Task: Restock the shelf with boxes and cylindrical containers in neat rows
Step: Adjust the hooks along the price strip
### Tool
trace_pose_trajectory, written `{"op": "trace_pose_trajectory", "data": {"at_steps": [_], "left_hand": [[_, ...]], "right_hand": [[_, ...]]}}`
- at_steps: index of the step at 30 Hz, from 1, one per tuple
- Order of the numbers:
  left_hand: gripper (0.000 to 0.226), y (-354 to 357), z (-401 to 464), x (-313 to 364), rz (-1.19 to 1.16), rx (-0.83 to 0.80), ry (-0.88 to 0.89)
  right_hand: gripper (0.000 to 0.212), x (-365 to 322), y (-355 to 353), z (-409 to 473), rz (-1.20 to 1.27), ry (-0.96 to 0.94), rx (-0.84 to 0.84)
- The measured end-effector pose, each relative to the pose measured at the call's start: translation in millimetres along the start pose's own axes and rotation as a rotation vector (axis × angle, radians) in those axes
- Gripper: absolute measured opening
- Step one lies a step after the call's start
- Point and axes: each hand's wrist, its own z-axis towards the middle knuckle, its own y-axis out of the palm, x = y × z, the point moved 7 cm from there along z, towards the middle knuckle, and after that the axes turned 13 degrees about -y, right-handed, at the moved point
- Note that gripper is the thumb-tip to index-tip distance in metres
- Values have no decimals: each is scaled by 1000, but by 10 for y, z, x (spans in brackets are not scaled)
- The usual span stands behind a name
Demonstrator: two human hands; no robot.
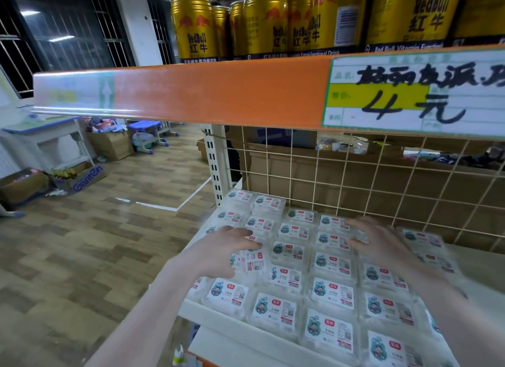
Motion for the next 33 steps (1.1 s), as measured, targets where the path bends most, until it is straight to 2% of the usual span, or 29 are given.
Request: {"op": "trace_pose_trajectory", "data": {"at_steps": [4,9,17,22,28,33], "left_hand": [[93,-46,29,188,156,-48,72],[89,-37,90,372,297,-60,173],[71,13,275,314,254,-42,192],[69,-11,349,240,179,-35,114],[56,-269,496,367,134,107,82],[49,-501,738,655,86,242,174]], "right_hand": [[48,-2,-2,17,21,11,9],[48,17,-16,-13,44,36,21],[48,129,57,-46,24,78,28],[48,146,59,-60,32,75,42],[46,137,51,-131,5,90,32],[45,217,51,-208,-11,170,78]]}}
